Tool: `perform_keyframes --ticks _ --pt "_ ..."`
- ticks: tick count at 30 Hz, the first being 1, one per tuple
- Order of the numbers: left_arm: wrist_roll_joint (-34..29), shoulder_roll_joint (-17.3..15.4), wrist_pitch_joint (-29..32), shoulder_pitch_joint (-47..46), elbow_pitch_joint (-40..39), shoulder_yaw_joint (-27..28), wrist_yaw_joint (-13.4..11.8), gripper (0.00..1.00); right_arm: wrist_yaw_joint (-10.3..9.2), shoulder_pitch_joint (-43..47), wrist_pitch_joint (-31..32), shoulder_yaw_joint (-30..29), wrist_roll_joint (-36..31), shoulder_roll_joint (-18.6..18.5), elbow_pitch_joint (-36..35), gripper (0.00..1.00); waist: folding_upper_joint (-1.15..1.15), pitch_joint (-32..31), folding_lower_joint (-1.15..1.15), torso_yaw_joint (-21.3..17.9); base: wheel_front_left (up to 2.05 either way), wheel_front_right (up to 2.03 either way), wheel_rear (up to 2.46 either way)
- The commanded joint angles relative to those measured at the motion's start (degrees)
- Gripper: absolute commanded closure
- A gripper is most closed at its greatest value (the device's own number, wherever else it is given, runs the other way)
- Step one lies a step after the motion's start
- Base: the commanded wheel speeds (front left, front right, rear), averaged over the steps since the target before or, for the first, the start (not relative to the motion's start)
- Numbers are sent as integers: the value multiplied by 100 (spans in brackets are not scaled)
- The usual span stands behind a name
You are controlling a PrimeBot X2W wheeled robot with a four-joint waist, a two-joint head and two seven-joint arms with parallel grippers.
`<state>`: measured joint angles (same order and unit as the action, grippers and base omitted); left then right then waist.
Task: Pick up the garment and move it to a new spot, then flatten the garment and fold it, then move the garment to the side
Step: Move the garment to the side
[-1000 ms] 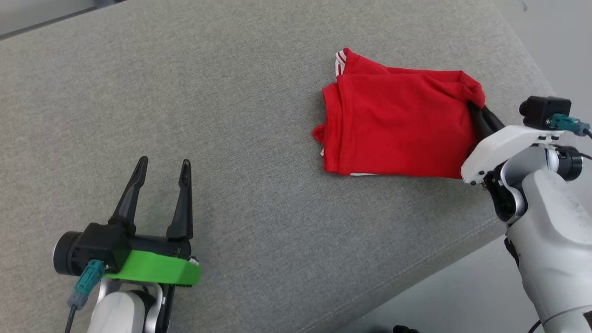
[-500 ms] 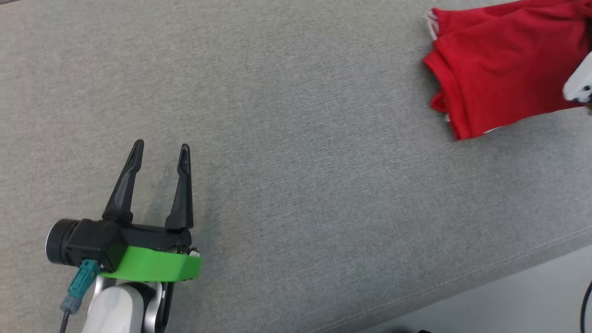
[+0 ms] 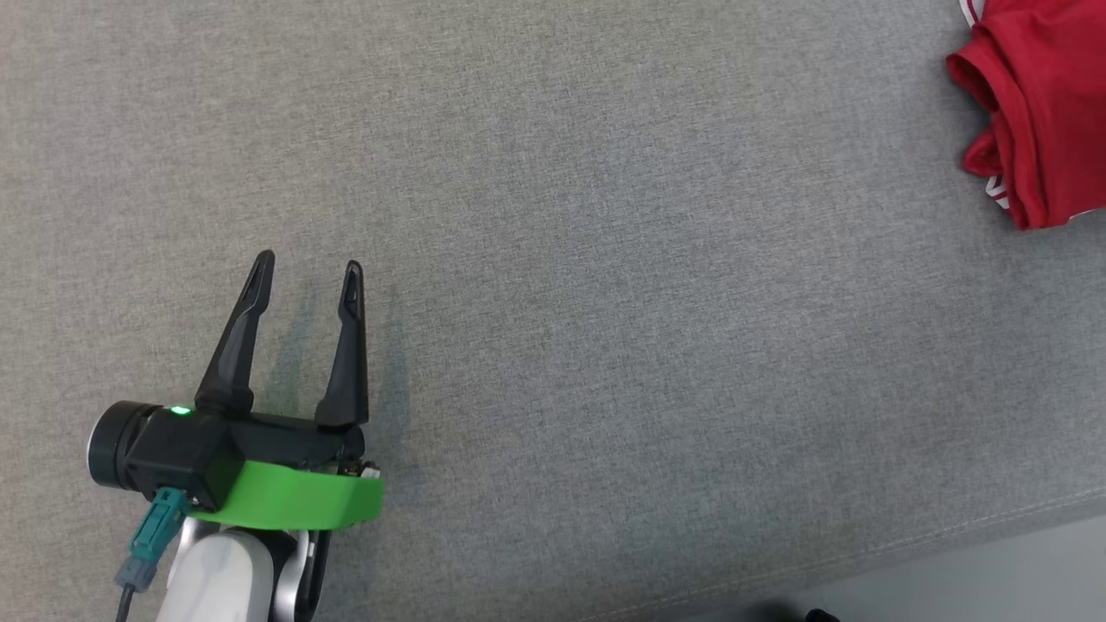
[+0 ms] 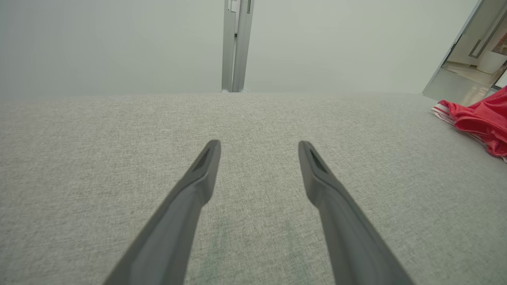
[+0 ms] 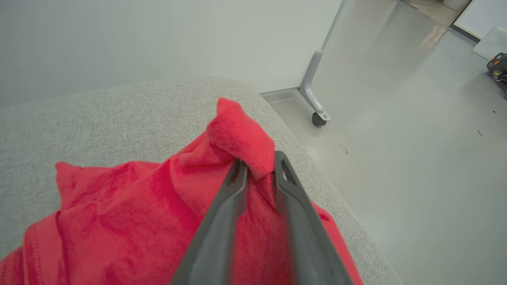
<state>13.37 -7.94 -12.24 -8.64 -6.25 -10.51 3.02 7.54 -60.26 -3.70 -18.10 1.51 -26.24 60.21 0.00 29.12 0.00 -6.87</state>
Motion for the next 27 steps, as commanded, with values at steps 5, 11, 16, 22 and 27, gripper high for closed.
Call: perform_keyframes --ticks 5,11,16,22,27 --pt "0 1 -59 -64 77 -18 -34 0 -11 -79 -535 -224 -463 220 14 0 0 -117 0 16 0 0 0" --pt "59 13 -103 -47 192 -12 -50 0 -10 -119 -924 -17 -513 611 -101 0 0 -405 0 -34 0 0 0" --pt "180 59 -184 -116 450 116 -106 0 -11 119 -1074 485 -379 920 -273 0 0 -783 0 0 0 0 0" --pt "226 92 -279 -71 891 409 -222 0 -11 604 -1143 1235 -16 1295 -648 0 0 -1307 0 112 0 0 0" --pt "335 190 -298 137 1139 755 -275 0 -10 1279 -1150 1645 391 1658 -1253 0 0 -1717 0 233 0 0 0"
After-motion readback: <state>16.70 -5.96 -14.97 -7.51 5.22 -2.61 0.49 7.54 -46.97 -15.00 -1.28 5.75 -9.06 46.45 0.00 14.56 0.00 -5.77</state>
